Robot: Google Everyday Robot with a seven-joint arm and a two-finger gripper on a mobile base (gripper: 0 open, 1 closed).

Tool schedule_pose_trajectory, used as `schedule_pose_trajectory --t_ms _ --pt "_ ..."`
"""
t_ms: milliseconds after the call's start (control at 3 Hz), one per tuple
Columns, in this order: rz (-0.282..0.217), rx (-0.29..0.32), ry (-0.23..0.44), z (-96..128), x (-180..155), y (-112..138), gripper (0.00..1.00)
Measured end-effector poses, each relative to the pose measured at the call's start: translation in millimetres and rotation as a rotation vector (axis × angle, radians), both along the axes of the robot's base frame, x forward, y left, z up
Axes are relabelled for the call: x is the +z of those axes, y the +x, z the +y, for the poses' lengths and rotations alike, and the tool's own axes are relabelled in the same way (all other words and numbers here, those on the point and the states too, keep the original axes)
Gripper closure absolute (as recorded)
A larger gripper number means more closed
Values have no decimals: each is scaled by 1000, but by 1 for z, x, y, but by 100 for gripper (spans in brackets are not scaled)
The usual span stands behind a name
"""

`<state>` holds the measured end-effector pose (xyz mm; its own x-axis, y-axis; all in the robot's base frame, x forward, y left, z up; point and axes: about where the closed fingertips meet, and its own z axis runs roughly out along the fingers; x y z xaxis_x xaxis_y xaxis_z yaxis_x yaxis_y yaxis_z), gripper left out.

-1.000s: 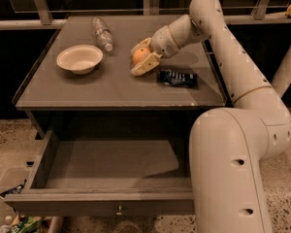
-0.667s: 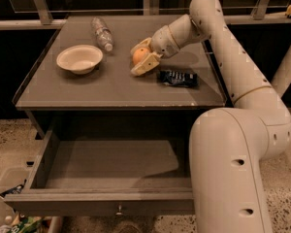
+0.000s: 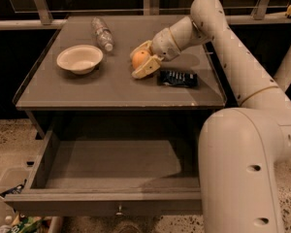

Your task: Place orange into top drawer

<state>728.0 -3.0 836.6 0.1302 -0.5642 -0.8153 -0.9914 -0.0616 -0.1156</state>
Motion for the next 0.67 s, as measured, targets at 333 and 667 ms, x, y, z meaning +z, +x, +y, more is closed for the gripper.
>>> schedule_pose_trajectory --t_ms 333,667 --pt "-121 -11 38 -26 42 -34 100" --pt "-286 -64 92 -43 122 -90 100"
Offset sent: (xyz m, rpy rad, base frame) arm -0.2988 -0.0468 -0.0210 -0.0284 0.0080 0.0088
